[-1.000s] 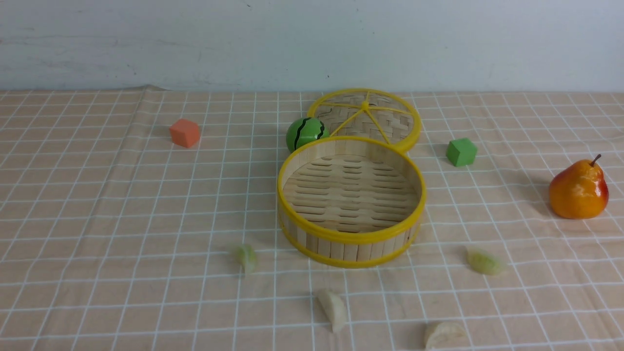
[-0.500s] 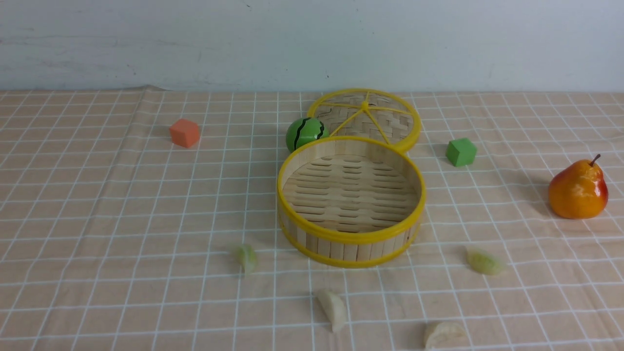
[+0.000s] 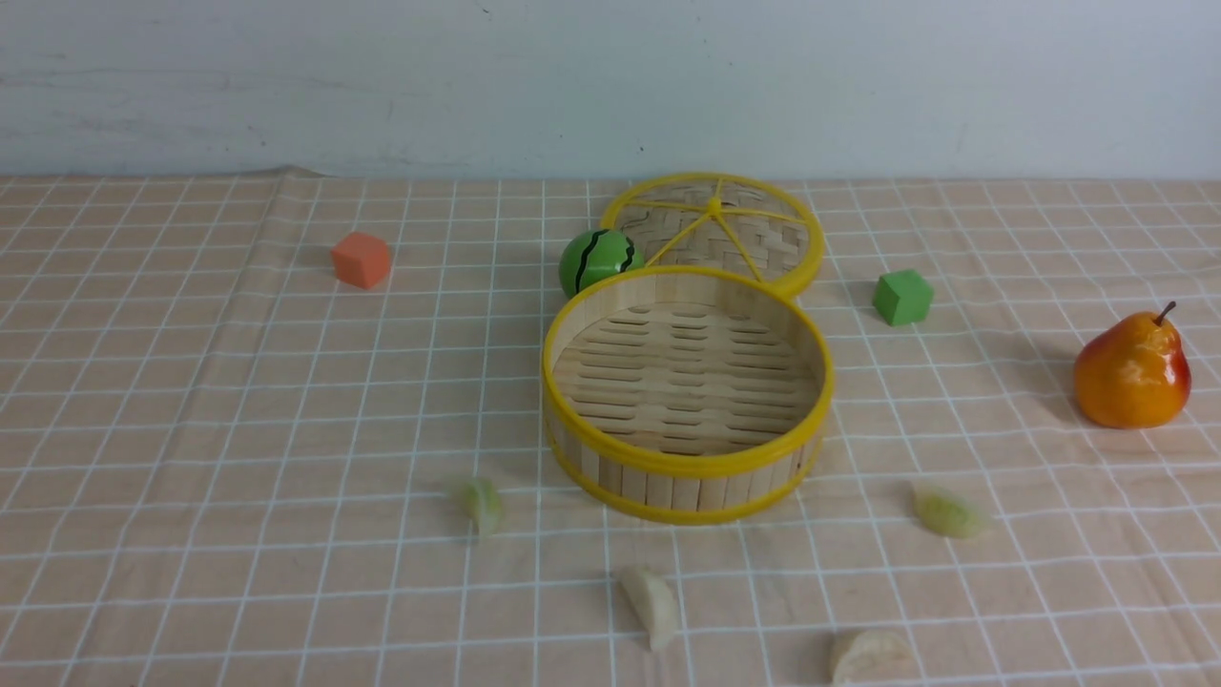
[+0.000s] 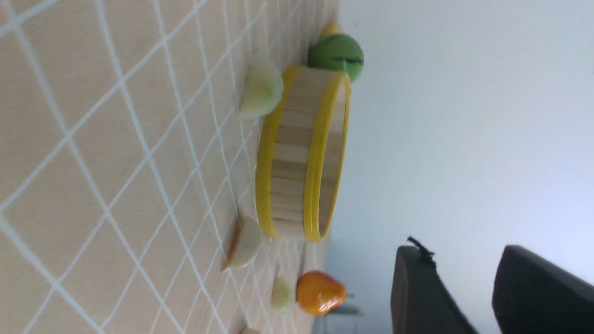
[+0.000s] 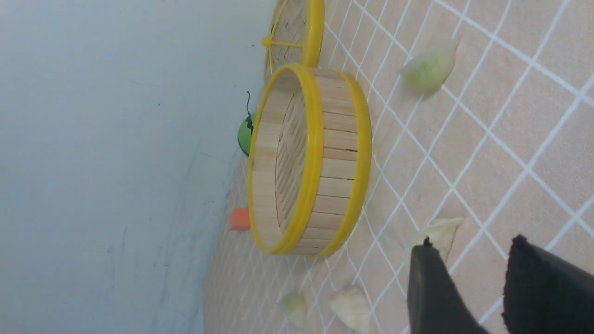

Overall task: Put the dumplings into the steamer on the table with the brown tablecloth.
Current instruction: 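Reach for and grasp a dumpling on the table with the left gripper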

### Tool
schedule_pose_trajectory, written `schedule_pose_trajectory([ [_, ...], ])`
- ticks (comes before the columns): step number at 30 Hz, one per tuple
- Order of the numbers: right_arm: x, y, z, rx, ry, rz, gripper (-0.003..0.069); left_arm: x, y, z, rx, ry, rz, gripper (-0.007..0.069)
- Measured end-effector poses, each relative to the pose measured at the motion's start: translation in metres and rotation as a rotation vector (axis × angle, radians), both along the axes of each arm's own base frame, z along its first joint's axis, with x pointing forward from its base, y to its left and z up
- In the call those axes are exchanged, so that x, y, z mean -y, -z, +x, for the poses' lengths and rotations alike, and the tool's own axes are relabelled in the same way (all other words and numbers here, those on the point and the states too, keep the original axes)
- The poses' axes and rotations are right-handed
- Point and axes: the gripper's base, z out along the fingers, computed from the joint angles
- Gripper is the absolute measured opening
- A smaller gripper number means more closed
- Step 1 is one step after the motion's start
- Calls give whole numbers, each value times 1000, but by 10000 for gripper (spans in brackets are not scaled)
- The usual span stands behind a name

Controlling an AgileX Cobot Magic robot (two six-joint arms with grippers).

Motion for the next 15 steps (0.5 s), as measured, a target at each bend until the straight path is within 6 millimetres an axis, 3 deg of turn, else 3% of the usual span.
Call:
schedule_pose_trajectory([
  [3, -3, -17, -4, 64, -91, -194, 236, 5, -38, -9, 174, 83, 233, 230],
  [6, -5, -56, -8, 161, -160, -400, 181, 11, -79, -17, 265, 181, 488, 168],
  [9, -5, -83, 1, 158, -206, -545, 82, 12, -104, -12, 208, 274, 653, 84],
  [11, -5, -113, 17, 129, -279, -709, -4, 7, -123, 2, 108, 329, 822, -10],
  [12, -5, -130, 26, 111, -332, -797, -17, 4, -131, 9, 62, 344, 890, -14],
  [15, -8, -149, 51, 23, -506, -938, -19, -3, -146, 18, -2, 381, 1037, -14],
])
